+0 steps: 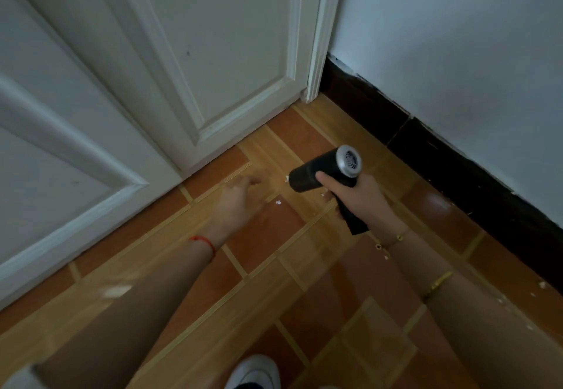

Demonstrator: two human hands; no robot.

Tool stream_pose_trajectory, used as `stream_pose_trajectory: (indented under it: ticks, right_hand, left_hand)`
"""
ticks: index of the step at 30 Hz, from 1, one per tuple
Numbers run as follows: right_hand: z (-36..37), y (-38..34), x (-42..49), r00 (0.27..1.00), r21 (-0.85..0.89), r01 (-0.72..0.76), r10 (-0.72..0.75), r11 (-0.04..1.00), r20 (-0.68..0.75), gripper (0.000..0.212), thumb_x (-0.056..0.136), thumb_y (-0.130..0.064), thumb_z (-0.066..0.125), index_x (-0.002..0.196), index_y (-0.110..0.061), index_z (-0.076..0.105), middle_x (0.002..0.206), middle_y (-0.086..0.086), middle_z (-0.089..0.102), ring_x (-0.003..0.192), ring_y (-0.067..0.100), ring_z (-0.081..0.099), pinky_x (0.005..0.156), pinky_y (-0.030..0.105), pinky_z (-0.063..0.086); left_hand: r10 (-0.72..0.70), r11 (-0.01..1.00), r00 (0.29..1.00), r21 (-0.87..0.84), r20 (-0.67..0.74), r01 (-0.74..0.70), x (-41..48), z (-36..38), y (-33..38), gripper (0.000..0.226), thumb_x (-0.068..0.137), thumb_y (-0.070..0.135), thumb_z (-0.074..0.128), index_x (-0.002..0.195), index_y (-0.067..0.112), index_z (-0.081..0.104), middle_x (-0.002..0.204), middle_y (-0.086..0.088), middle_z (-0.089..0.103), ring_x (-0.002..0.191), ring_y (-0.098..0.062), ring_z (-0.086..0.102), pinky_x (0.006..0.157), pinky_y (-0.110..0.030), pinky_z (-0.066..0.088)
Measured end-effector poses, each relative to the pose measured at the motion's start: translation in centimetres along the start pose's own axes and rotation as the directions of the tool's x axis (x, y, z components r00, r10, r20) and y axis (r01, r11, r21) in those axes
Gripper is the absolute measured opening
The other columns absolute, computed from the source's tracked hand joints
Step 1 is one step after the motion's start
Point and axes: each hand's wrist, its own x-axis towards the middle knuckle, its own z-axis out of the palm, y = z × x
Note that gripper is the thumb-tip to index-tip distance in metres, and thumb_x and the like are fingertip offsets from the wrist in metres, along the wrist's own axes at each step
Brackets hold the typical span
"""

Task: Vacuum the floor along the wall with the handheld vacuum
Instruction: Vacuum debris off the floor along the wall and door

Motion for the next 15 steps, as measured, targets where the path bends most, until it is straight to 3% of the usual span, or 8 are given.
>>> stream_pose_trajectory:
  ticks: [3,7,15]
  right_hand:
    - [1.2,1.3,0.9,0.999,-0.151,0.040,-0.037,0.988,0.025,0.034,0.079,-0.044,0.074,0.087,-0.011,0.068,0.071,0.012,0.072,0.045,0.021,0.061,0.047,0.028,0.052]
    - [2.5,2.2,1.6,0.997,-0.248,0.073,-0.060,0.966,0.057,0.031,0.079,-0.044,0.074,0.087,-0.015,0.066,0.072,0.015,0.071,0.042,0.012,0.058,0.044,0.023,0.049]
    - [4.2,2.6,1.9,0.991,-0.298,0.132,-0.120,0.945,0.057,0.031,0.078,-0.044,0.074,0.086,-0.017,0.062,0.064,0.003,0.069,0.040,0.011,0.059,0.044,0.023,0.051]
  left_hand:
    - [-0.008,0.992,0.993,0.125,0.120,-0.007,-0.2,1.6,-1.4,0.075,0.085,0.037,0.071,0.148,0.021,0.035,0.156,-0.004,0.032,0.146,-0.024,0.025,0.119,-0.047,0.024]
    - [0.020,0.963,0.987,0.261,0.159,-0.062,-0.3,3.3,-2.2,0.099,0.079,0.049,0.072,0.156,0.023,0.015,0.163,-0.001,0.015,0.152,-0.023,0.006,0.122,-0.053,0.003]
    - [0.006,0.944,0.990,0.324,0.140,-0.052,-0.6,5.3,-3.2,0.111,0.077,0.058,0.070,0.157,0.018,0.005,0.166,-0.002,0.002,0.152,-0.024,-0.004,0.120,-0.059,-0.002]
